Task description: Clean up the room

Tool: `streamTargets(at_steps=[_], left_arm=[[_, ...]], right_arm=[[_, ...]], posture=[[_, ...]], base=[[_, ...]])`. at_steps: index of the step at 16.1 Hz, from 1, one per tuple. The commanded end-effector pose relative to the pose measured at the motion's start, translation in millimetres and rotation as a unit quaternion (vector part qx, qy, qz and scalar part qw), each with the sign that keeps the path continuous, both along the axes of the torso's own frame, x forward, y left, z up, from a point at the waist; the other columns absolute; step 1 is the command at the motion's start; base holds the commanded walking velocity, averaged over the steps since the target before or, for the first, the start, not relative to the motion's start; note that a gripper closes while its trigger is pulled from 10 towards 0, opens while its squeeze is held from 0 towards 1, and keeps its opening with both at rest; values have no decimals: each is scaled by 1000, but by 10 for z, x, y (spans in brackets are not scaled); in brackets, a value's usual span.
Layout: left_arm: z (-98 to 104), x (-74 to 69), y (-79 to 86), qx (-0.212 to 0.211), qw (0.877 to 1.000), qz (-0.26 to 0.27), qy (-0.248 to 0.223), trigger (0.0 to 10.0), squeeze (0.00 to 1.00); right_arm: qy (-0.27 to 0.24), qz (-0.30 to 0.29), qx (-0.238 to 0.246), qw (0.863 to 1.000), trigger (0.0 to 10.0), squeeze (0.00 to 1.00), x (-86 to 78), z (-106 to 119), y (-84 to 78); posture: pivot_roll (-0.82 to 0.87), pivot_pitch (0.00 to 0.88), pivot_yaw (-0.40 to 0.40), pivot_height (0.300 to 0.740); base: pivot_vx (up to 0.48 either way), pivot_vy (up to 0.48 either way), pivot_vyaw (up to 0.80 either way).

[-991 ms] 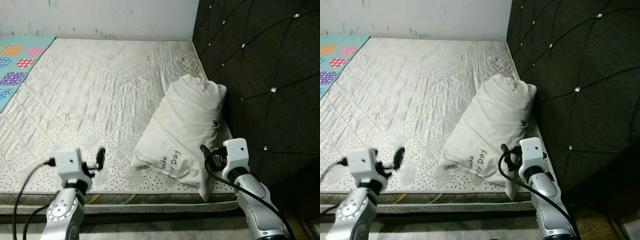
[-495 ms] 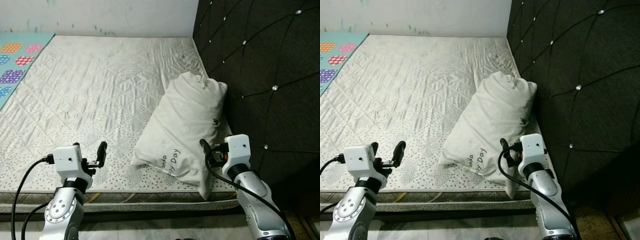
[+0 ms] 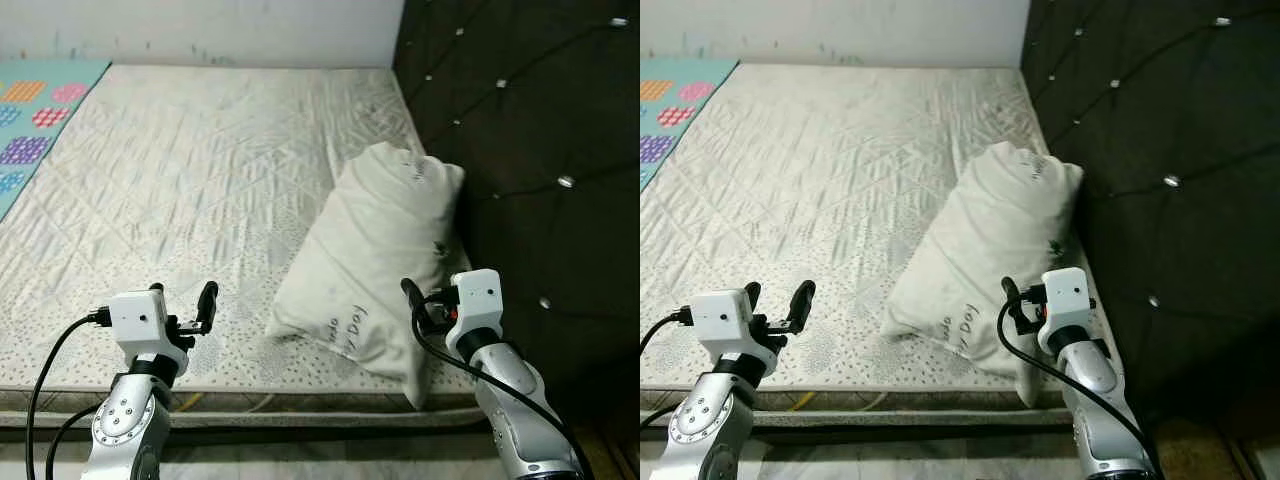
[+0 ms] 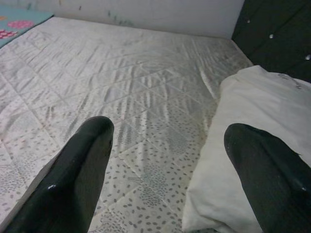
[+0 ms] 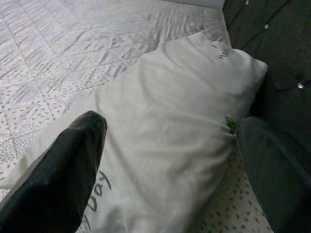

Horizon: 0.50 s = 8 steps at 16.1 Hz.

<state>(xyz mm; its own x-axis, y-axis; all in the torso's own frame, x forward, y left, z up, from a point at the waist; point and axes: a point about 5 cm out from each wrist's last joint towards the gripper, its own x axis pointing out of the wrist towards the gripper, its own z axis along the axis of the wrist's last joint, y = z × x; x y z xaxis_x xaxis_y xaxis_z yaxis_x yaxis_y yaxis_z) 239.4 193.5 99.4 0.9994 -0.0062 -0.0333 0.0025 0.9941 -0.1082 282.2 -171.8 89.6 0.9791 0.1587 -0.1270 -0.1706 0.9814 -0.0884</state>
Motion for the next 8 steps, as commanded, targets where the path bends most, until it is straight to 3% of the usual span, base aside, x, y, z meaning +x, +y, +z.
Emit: streamTargets(at_steps=[1, 8], left_arm=[[25, -5, -14, 2, 1000, -8, -4, 10000, 0], [12, -13, -29, 2, 1000, -10, -1, 10000, 0]], right_arm=[[-7, -6, -1, 1000, 10000, 0, -4, 25, -26], [-6, -8, -5, 1000, 10000, 0, -15, 13, -43]], posture=[[-135, 137, -12, 740], [-136, 134, -11, 740]], base=[[255, 0, 0], [255, 0, 0]])
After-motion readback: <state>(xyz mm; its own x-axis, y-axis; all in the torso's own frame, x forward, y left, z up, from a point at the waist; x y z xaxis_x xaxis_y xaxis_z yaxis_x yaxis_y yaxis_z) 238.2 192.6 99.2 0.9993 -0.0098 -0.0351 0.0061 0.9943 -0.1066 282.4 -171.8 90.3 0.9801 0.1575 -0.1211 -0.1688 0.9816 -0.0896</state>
